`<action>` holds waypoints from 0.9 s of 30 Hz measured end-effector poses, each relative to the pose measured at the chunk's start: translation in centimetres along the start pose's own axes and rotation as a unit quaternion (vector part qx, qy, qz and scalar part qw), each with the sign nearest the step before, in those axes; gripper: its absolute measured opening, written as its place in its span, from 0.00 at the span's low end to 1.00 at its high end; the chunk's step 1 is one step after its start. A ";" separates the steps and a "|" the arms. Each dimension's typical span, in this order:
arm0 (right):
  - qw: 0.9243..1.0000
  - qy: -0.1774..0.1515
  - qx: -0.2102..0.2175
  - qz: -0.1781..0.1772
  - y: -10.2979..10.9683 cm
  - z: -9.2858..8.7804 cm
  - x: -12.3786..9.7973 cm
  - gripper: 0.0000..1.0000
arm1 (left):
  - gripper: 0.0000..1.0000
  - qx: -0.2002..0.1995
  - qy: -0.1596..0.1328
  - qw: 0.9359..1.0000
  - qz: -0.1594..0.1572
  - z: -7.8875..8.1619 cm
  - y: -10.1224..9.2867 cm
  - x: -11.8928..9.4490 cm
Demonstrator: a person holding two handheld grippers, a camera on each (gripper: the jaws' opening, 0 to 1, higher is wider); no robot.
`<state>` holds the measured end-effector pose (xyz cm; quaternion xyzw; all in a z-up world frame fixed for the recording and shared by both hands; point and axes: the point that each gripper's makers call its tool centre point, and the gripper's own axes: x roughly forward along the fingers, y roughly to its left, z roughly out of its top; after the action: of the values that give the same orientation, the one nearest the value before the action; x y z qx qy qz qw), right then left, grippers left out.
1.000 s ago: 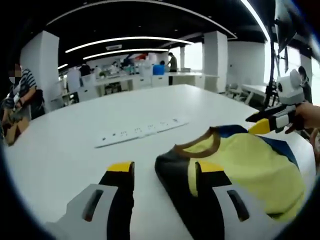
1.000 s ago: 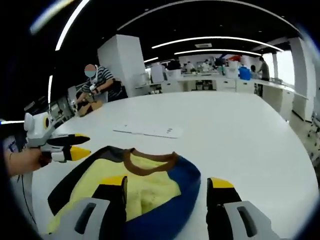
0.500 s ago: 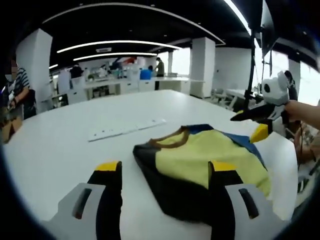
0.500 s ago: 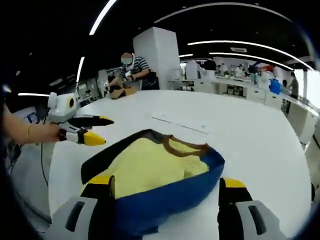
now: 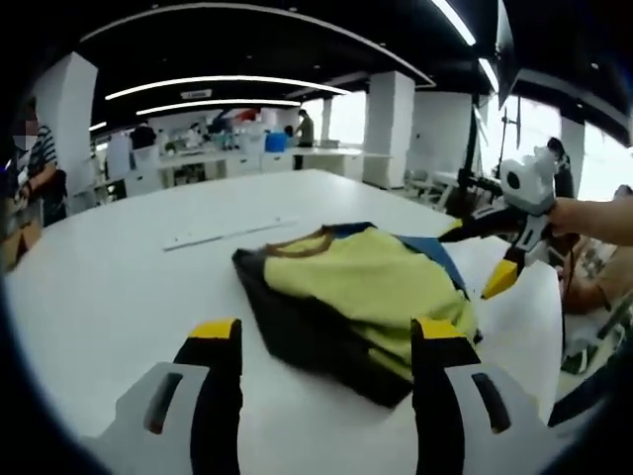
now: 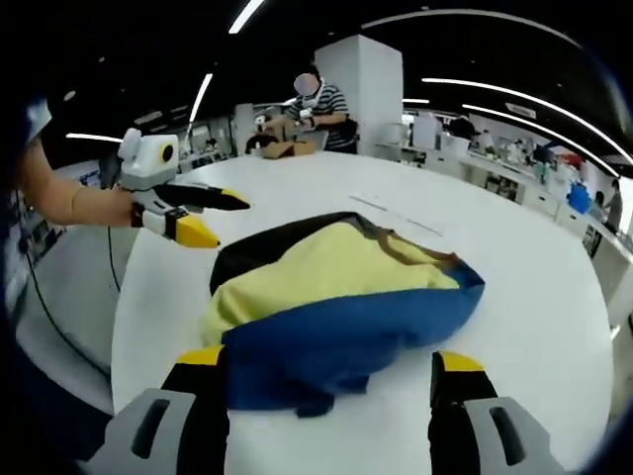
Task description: Fold the garment on the visible template until the final outline fits inside the template.
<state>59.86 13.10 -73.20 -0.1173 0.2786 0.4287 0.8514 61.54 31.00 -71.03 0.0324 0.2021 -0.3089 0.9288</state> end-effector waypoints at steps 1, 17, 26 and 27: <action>1.000 0.001 0.000 0.004 0.4 -0.2 0.0 0.81 | 0.64 0.000 0.002 1.000 0.000 -0.3 -0.1 -0.1; 0.999 0.017 0.001 0.030 4.2 -3.5 1.2 0.56 | 0.45 -0.005 0.031 0.999 -0.002 -3.9 -1.9 -0.1; 0.999 0.023 -0.015 0.018 4.8 -4.5 1.4 0.34 | 0.29 -0.021 0.048 0.999 0.001 -5.3 -2.7 0.7; 1.000 0.021 -0.015 0.018 5.0 -4.5 1.4 0.32 | 0.27 -0.029 0.049 0.998 0.000 -5.4 -2.8 0.9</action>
<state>54.85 15.08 -77.52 -0.1338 0.2924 0.4455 0.8355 58.57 29.22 -76.14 0.0208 0.2558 -0.3011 0.9184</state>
